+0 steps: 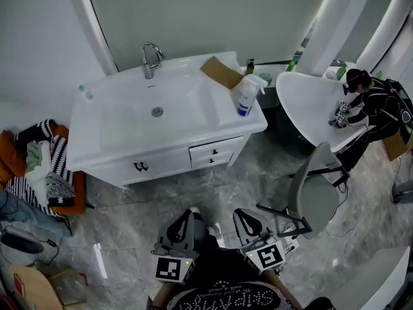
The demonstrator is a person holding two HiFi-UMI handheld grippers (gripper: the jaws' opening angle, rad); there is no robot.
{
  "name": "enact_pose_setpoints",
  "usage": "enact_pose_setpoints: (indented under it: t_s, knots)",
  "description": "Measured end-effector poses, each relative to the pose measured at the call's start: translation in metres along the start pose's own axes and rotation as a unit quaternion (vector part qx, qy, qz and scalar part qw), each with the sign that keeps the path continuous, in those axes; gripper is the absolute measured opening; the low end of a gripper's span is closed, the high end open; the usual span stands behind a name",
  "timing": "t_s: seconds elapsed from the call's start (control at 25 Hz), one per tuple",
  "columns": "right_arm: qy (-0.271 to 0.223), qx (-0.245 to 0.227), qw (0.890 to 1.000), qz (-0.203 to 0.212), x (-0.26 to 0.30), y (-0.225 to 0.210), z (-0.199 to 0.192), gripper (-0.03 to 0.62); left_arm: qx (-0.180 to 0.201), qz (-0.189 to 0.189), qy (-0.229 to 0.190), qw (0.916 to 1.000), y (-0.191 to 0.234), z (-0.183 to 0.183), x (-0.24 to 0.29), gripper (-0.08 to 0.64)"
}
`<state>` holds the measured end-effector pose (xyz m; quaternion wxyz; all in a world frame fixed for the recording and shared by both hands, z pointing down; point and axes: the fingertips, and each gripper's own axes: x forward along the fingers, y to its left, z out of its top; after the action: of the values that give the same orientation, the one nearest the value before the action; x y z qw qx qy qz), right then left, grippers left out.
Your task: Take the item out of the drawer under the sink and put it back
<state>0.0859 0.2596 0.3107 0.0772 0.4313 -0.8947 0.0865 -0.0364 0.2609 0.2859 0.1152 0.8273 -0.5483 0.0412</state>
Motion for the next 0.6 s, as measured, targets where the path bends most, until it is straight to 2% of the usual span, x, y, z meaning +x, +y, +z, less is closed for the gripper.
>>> enact_pose_setpoints:
  t_s: [0.12, 0.24, 0.36, 0.44, 0.6]
  knots:
    - [0.006, 0.003, 1.0, -0.004, 0.017, -0.004, 0.003, 0.021, 0.003, -0.008, 0.01, 0.9999, 0.013, 0.0, 0.013, 0.005]
    - [0.015, 0.006, 1.0, -0.008, 0.038, -0.01, 0.007, 0.021, -0.01, -0.006, -0.003, 0.9999, 0.031, 0.011, 0.032, 0.005]
    - [0.017, 0.007, 1.0, -0.012, 0.063, -0.018, 0.019, 0.021, -0.002, -0.011, 0.003, 0.9999, 0.05, 0.021, 0.05, 0.005]
    - [0.014, 0.006, 1.0, -0.013, 0.077, -0.023, 0.029, 0.021, -0.011, -0.008, -0.007, 0.9999, 0.062, 0.033, 0.062, 0.005]
    - [0.011, 0.008, 1.0, -0.024, 0.099, -0.033, 0.038, 0.021, -0.006, -0.015, -0.01, 0.9998, 0.079, 0.043, 0.081, 0.005]
